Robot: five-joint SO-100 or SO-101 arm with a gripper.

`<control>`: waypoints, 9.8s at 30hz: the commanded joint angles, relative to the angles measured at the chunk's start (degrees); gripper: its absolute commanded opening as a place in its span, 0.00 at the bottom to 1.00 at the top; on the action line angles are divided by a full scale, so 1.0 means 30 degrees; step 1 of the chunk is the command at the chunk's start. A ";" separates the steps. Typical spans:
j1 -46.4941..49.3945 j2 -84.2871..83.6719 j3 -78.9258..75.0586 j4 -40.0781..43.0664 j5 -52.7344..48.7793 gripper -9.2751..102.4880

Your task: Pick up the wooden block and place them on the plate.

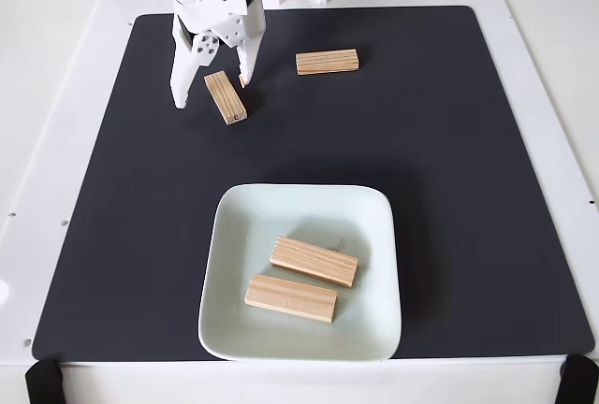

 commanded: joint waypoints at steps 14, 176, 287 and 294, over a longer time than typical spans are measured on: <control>-0.0059 0.0000 -0.0117 -0.0293 -0.0146 0.43; -0.9434 1.1748 0.4248 -0.8408 -1.1953 0.09; -1.0811 1.2187 1.2920 -0.7090 -1.1191 0.08; -1.0664 1.2100 1.3008 -0.6885 -1.2070 0.08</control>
